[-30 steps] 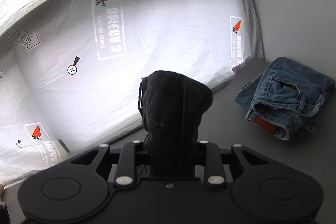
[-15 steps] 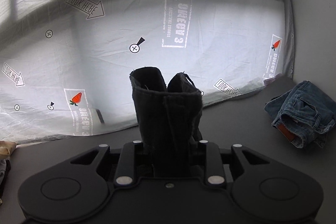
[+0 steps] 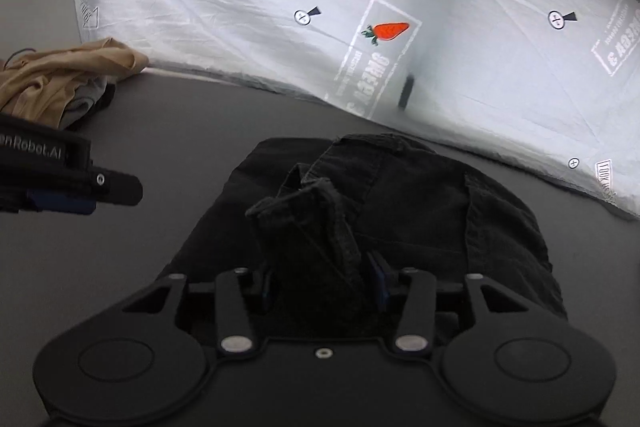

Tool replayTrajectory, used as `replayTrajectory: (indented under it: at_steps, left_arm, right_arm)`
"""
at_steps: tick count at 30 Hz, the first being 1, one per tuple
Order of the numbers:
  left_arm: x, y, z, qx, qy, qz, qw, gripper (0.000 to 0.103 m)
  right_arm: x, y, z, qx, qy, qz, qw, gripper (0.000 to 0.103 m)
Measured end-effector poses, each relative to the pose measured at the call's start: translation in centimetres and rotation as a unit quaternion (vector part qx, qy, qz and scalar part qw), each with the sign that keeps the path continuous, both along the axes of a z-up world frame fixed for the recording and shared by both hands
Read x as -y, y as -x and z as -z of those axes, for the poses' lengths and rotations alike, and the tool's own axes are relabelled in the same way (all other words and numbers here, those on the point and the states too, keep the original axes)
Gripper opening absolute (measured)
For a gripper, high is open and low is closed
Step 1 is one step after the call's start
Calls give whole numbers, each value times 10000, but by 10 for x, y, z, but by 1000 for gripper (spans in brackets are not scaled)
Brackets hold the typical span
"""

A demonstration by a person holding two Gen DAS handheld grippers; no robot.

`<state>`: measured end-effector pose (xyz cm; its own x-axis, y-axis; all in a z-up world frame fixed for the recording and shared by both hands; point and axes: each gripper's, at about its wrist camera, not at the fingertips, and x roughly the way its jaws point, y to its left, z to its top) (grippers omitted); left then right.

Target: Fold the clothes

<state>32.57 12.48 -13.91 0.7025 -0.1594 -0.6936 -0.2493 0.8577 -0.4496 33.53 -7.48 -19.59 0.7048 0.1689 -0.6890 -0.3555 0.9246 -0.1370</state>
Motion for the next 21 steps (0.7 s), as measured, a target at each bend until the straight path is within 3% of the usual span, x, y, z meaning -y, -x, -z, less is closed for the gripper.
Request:
replayTrajectory:
  at_steps: [2, 4, 7, 10, 14, 17, 21]
  left_arm:
    - [-7, 3, -5, 83, 185, -90, 9998, 54]
    - [-1, -2, -10, 216, 200, -8, 9996, 58]
    - [26, -19, -18, 389, 151, 343, 9985, 60]
    - [56, -42, -21, 600, -30, 884, 9943, 62]
    - [99, -75, -18, 773, -506, 1487, 9846, 74]
    - [118, -106, -3, 554, -278, 1747, 9827, 74]
    - [144, -139, 16, 69, -214, 1912, 9813, 74]
  right_arm:
    - [-14, 10, 13, -151, 93, -266, 9995, 70]
    - [-18, 24, 4, 146, 269, -515, 9982, 73]
    - [4, 32, -18, 159, -164, -609, 9979, 73]
    - [41, 45, -44, 325, -592, -251, 9974, 79]
    - [86, 61, -54, 827, -73, 618, 9946, 83]
    - [120, 63, -41, 772, 481, 1358, 9865, 84]
    - [151, 60, -10, 259, 813, 1741, 9810, 83]
